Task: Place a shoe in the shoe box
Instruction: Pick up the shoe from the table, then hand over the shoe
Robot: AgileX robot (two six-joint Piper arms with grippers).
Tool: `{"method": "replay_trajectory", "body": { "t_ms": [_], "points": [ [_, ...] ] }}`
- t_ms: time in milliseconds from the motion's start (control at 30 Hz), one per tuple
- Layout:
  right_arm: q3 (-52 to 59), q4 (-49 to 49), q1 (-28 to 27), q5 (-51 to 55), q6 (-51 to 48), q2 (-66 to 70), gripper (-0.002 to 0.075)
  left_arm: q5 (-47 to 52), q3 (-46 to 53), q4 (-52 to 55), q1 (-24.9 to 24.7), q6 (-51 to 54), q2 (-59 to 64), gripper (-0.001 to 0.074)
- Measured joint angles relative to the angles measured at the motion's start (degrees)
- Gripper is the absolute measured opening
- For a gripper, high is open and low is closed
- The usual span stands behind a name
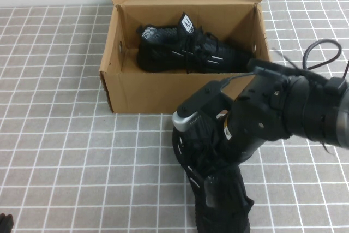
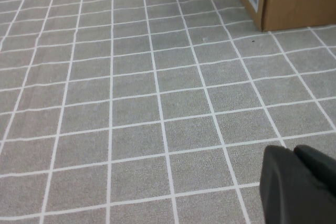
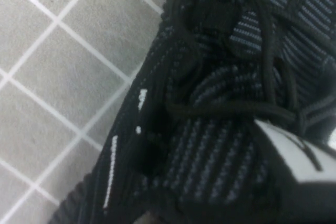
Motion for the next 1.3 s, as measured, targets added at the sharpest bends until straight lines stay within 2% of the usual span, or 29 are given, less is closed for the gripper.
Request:
{"method": "replay_trajectory", "body": {
  "t_ms": [400, 600, 867, 967, 1067, 1200, 1300],
  "points": [
    [-4.36, 2.21, 0.0, 15.57, -9.86, -13.41, -0.0003, 0.0, 0.0, 0.0, 0.0, 0.0, 0.0, -0.0001],
    [-4.97, 1.73, 0.0, 15.68, -14.34, -20.73, -0.0003, 0.0, 0.0, 0.0, 0.0, 0.0, 0.0, -0.0001],
    [-4.97, 1.96, 0.0, 15.47, -27.79, -23.14, -0.0003, 0.0, 0.0, 0.0, 0.0, 0.0, 0.0, -0.0001],
    [-4.97, 2.64, 0.0, 14.4, -34.63, -23.14, -0.0003, 0.0, 0.0, 0.0, 0.0, 0.0, 0.0, -0.0001],
    [-4.97, 5.27, 0.0, 13.05, -46.54, -23.14, -0.0003, 0.0, 0.0, 0.0, 0.0, 0.0, 0.0, -0.0001],
    [-4.97, 12.56, 0.0, 10.82, -63.15, -23.14, -0.0003, 0.0, 0.0, 0.0, 0.0, 0.0, 0.0, -0.0001],
    [-4.97, 18.63, 0.0, 10.31, -70.76, -23.14, -0.0003, 0.0, 0.0, 0.0, 0.0, 0.0, 0.0, -0.0001]
  ]
}}
